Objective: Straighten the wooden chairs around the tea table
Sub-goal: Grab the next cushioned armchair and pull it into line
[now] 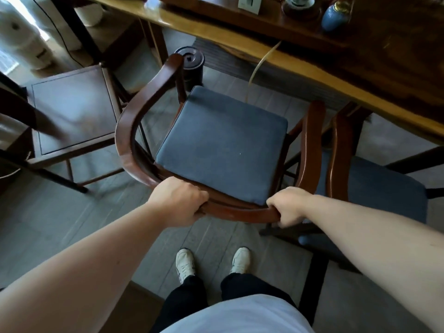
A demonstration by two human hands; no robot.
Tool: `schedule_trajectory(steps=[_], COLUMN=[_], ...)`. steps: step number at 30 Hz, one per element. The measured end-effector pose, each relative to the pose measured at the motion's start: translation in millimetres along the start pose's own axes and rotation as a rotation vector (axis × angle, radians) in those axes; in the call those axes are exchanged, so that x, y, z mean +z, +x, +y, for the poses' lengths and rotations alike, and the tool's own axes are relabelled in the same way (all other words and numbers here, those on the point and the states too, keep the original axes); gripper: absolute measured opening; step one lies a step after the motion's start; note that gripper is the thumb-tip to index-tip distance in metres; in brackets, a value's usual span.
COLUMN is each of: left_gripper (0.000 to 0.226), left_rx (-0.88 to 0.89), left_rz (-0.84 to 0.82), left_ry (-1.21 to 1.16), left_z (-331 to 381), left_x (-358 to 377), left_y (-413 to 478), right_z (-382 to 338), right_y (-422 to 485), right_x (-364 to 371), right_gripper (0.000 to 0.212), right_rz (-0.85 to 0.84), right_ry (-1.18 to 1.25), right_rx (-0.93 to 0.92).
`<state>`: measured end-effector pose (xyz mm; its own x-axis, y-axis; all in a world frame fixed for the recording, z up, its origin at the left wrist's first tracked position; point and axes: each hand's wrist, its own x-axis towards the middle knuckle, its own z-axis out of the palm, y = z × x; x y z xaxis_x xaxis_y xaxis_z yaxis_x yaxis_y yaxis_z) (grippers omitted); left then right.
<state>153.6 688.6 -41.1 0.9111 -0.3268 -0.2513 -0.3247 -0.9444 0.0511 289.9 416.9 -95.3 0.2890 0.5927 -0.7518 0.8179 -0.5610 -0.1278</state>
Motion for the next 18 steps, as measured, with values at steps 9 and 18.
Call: schedule_trajectory(steps=[9, 18], left_gripper=[0.030, 0.032], left_rx=[0.026, 0.071], left_rz=[0.074, 0.059], left_ry=[0.001, 0.054], left_z=[-1, 14], left_x=[11, 8], left_y=[11, 8], right_z=[12, 6], right_y=[-5, -20], right_x=[1, 21], right_gripper=[0.024, 0.021], right_rz=[0.020, 0.041], right_ry=[-0.028, -0.050], right_rx=[0.003, 0.002])
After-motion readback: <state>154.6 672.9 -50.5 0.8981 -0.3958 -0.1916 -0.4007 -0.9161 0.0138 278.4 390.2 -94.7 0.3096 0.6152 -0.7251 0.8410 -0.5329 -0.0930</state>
